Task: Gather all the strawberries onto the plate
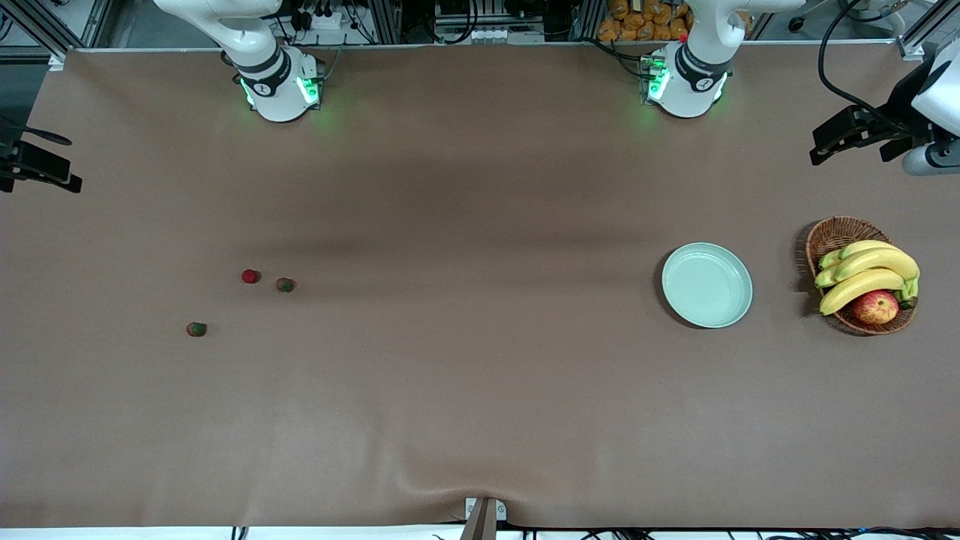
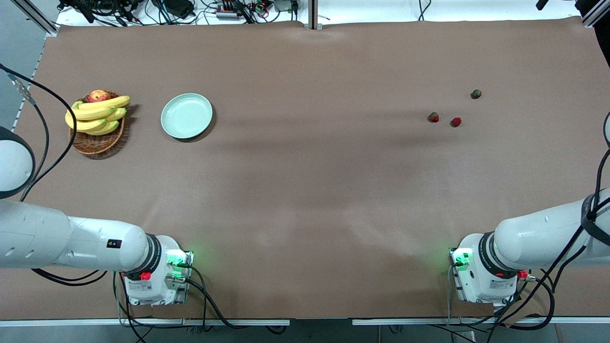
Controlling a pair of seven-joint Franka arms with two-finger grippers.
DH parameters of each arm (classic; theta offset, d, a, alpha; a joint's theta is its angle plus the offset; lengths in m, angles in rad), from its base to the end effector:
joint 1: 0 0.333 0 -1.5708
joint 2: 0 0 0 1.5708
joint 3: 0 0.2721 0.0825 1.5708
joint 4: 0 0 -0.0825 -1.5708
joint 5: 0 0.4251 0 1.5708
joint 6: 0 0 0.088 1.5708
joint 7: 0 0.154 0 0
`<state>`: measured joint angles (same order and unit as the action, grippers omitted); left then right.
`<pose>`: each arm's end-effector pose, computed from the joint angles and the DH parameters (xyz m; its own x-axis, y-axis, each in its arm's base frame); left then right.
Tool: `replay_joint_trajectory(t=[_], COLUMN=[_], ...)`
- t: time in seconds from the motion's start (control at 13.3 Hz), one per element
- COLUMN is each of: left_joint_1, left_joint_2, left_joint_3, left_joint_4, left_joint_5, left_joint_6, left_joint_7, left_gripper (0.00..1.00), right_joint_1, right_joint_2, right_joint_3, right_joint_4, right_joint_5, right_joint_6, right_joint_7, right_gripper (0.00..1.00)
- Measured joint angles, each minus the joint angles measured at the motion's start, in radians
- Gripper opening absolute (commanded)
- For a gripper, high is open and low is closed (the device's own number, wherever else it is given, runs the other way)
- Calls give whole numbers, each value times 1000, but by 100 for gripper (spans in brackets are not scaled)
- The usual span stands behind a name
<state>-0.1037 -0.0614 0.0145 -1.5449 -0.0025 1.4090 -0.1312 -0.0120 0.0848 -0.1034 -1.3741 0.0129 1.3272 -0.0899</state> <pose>0.5560 -0.0499 0.5688 0.9964 0.0417 -0.0742 0.0414 -0.9991 -0.0064 0.5820 -0.0630 0.5626 0.9913 -0.0222 -0.1300 -0.0244 -0.9996 -0.0158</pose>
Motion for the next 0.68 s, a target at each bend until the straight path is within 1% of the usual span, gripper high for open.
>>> replay_joint_trajectory(t=[0.53,0.68], left_joint_1=[5,5], left_joint_2=[0,0], left_joint_3=[3,3], left_joint_4=[0,1], left_joint_5=[0,0], left_joint_6=[0,0], left_joint_7=[0,0], left_gripper=[100,100], right_joint_1=[0,0], right_joint_2=[0,7], right_joint_3=[0,0], right_joint_4=[6,-1], right_joint_5=[0,0], right_joint_6=[-1,41], right_joint_7=[0,0], right_gripper=[100,100])
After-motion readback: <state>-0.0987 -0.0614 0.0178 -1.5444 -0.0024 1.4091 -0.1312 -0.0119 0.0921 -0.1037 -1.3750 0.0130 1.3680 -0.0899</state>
